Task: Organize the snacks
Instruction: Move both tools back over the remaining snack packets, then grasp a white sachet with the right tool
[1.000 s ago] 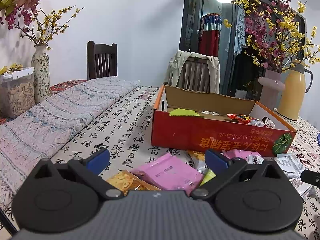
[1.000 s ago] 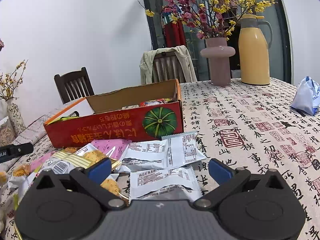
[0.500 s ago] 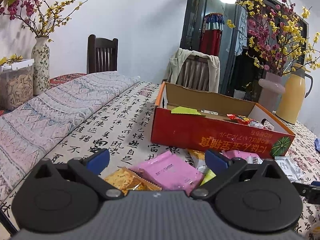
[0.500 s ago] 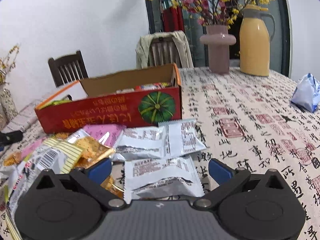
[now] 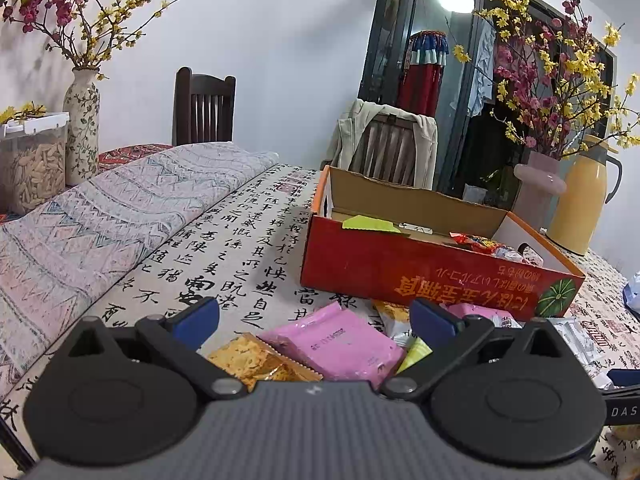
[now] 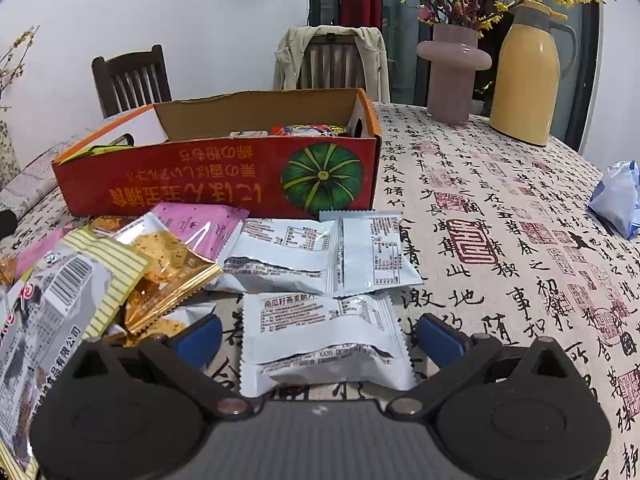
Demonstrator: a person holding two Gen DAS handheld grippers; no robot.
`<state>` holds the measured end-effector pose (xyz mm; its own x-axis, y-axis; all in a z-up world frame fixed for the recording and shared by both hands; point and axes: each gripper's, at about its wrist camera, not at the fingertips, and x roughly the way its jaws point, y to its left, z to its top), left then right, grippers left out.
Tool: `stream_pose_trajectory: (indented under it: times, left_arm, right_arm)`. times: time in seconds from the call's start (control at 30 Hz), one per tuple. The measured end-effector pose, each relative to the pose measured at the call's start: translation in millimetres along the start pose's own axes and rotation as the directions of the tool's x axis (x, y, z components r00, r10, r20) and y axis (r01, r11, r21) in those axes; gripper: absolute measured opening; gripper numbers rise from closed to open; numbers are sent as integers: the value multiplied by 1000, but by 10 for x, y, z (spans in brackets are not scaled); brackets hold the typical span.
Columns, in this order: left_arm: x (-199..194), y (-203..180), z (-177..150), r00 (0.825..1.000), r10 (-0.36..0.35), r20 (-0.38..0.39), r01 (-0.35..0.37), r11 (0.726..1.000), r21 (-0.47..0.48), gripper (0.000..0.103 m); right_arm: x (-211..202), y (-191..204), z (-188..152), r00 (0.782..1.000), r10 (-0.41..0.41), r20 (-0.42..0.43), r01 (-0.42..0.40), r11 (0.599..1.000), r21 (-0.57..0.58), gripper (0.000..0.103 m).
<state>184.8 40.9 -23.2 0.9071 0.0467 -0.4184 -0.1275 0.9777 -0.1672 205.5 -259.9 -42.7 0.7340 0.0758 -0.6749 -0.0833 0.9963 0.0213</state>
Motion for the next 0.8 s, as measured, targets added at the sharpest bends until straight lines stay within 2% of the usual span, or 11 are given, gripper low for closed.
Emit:
stream_pose_trajectory:
  times: [0.07, 0.13, 0.2, 0.23, 0.3, 0.33, 0.47, 0.67, 0.8]
  left_arm:
    - [-1, 2, 1, 1000, -1, 1, 1, 1000, -2, 103]
    - [0, 7, 2, 1000, 0, 1, 0, 1000, -4, 103]
    - [0, 11, 2, 1000, 0, 1, 0, 1000, -4, 103]
    - [0, 11, 2, 1000, 0, 1, 0, 1000, -5, 103]
    - [0, 11, 2, 1000, 0, 2, 0, 1000, -5, 103]
    - [0, 11, 2, 1000, 0, 1, 0, 1000, -5, 103]
    - [0, 13, 3, 1000, 0, 2, 0, 1000, -5, 103]
    - [9, 24, 4, 1000, 2, -2, -2, 1000, -10, 103]
    - [22, 26, 6, 1000, 6, -6, -6, 1000, -10, 103]
  right_arm:
    - [-12, -18, -5, 1000, 8, 5, -8, 1000, 8, 101]
    - [-36, -28, -24, 1000, -1, 24, 1, 1000, 21, 93]
    - [-71, -34, -49, 999, -10, 47, 9, 1000, 24, 74]
    - [-102, -28, -72, 998, -11, 61, 9, 1000, 21, 70]
    - [-144, -23, -103, 997, 5, 79, -6, 1000, 15, 54]
    - [-163, -21, -118, 996, 13, 89, -15, 1000, 15, 50]
    - [-195, -35, -137, 994, 23, 110, -27, 999, 27, 42]
    - [-364, -64, -196, 973, 24, 229, -36, 998, 52, 42]
    - [-404, -105, -203, 965, 19, 263, -42, 996, 83, 42]
